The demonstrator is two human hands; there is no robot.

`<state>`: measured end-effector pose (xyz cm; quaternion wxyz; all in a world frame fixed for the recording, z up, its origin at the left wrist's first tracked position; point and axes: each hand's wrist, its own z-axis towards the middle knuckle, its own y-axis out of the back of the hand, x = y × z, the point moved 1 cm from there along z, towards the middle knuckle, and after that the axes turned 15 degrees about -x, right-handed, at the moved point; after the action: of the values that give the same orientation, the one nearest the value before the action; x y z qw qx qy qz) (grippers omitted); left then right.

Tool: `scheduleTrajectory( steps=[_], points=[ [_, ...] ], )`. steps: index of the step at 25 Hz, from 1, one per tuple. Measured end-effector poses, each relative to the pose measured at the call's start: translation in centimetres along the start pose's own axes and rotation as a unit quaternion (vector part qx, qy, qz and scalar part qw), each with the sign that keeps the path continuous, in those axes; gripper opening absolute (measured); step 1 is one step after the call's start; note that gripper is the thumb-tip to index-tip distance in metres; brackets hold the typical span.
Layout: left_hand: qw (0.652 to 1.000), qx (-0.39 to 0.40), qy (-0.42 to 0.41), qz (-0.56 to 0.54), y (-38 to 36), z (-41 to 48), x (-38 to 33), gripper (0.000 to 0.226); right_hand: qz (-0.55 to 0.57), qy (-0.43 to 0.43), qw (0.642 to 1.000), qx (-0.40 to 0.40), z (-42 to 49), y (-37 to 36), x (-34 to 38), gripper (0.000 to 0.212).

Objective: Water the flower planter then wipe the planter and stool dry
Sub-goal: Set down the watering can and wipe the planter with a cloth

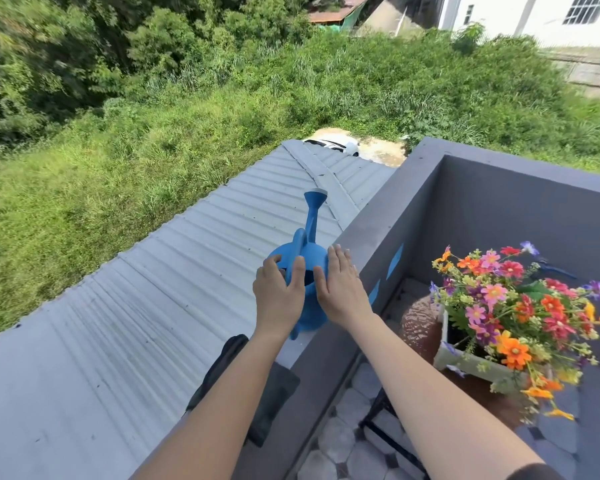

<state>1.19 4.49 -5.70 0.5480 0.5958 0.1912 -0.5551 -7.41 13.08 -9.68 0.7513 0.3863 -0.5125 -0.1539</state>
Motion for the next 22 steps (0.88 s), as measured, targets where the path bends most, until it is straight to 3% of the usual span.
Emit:
scheduleTrajectory(
  steps=[4,8,11,16,19,22],
  points=[
    [0.998,-0.049,-0.004,-0.024,1.6,-0.1,2.4,0.042,0.036,-0.063,0.997,-0.039,-3.7,-0.7,-0.5,0.063],
    [0.998,-0.051,0.021,0.028,3.5,-2.0,6.7,0.040,0.007,-0.126,0.992,0.015,-10.2,-3.9,-1.4,0.066],
    [0.983,0.032,0.064,0.171,4.6,-2.6,11.2,0.044,-0.022,-0.126,0.989,0.071,-13.8,-6.8,-0.4,0.068],
    [0.933,0.143,0.036,0.328,6.3,-2.6,15.8,0.058,-0.046,-0.084,0.994,0.045,-15.1,-9.1,2.3,0.062],
    [0.922,0.189,0.079,0.328,6.9,-1.3,16.2,0.060,-0.101,-0.067,0.992,0.024,-14.7,-9.5,3.5,0.052],
    [0.936,0.194,0.117,0.268,7.4,0.2,16.2,0.058,-0.146,-0.060,0.987,0.030,-14.4,-9.6,4.3,0.042]
  ],
)
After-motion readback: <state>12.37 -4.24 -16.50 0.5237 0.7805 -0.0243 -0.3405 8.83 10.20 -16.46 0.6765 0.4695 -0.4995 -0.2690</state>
